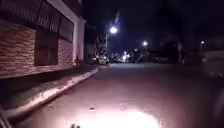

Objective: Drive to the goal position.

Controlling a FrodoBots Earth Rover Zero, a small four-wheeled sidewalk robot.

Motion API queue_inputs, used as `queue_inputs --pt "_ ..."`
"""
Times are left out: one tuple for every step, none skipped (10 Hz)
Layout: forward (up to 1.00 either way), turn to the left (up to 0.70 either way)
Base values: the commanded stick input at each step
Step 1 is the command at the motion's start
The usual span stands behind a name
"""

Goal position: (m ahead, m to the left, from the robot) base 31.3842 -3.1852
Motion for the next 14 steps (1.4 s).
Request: queue_inputs --pt "0.0 0.0" --pt "0.0 0.0" --pt "0.0 0.0" --pt "0.0 0.0" --pt "0.08 0.0" --pt "0.7 0.0" --pt "0.7 0.0" --pt "0.7 0.0" --pt "0.7 0.0" --pt "0.7 0.0" --pt "0.7 0.0" --pt "0.7 0.0" --pt "0.7 0.0" --pt "0.7 0.0"
